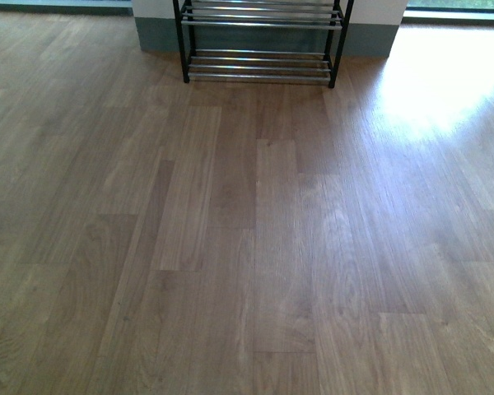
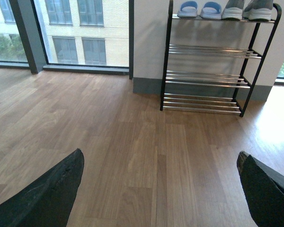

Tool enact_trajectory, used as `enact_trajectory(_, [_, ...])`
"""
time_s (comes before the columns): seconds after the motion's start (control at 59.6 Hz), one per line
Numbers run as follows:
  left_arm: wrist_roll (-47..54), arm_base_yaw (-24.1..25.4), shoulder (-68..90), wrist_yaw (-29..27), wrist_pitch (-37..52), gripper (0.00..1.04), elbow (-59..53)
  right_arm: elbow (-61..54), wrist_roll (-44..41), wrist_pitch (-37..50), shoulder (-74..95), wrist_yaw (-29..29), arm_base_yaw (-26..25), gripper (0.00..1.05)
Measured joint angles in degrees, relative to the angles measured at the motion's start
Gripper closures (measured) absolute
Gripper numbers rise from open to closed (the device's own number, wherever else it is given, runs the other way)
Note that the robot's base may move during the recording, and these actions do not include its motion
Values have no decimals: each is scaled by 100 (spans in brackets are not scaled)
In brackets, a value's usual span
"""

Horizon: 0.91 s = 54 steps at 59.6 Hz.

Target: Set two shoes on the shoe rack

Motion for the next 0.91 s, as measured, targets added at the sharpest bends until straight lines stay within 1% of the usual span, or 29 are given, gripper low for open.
enact_trajectory(0.906, [0, 0, 0, 0, 0, 9, 0, 0, 0, 0, 0, 0, 2, 9])
